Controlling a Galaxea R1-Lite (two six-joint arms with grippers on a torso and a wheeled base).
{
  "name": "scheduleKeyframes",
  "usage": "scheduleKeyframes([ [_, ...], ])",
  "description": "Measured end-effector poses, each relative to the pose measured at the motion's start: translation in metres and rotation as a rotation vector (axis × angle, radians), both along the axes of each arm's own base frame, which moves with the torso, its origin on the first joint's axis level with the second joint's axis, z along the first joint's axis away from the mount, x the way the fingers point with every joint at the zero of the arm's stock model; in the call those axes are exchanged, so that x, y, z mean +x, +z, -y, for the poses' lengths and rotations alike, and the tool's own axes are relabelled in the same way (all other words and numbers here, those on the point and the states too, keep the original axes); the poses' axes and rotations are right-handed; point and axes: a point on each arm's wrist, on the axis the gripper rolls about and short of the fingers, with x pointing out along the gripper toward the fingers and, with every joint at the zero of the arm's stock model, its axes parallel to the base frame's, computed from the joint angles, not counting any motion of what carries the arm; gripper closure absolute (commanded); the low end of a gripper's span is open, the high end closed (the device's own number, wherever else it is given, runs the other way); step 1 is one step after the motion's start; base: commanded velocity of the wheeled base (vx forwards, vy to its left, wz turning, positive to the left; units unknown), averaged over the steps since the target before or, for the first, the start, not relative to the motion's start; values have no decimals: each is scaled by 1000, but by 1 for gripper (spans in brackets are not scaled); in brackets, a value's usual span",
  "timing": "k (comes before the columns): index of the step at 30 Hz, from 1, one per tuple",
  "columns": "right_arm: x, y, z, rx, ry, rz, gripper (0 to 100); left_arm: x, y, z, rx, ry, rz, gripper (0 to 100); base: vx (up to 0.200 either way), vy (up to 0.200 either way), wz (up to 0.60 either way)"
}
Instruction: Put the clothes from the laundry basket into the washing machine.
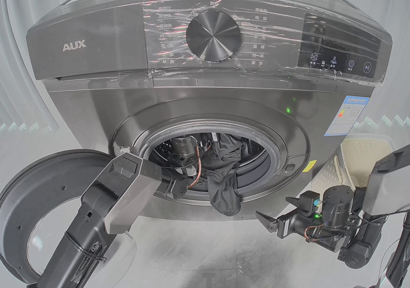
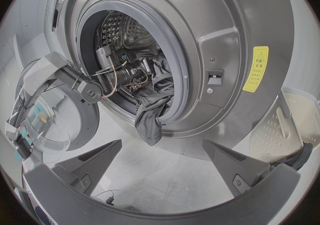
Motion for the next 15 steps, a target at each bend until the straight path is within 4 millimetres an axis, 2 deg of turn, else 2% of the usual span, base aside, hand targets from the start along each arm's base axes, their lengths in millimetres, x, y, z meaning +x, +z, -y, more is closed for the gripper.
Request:
scheduleKeyframes([
  [7, 0, 1, 0, 1, 0, 2, 0, -11, -17, -2, 48, -15, -89, 0, 0, 0, 0],
  [10, 0, 1, 0, 2, -1, 2, 0, -24, -28, -3, 91, -45, -160, 0, 0, 0, 0],
  [15, 0, 1, 0, 2, -1, 2, 0, -49, -31, -7, 144, -105, -247, 0, 0, 0, 0],
])
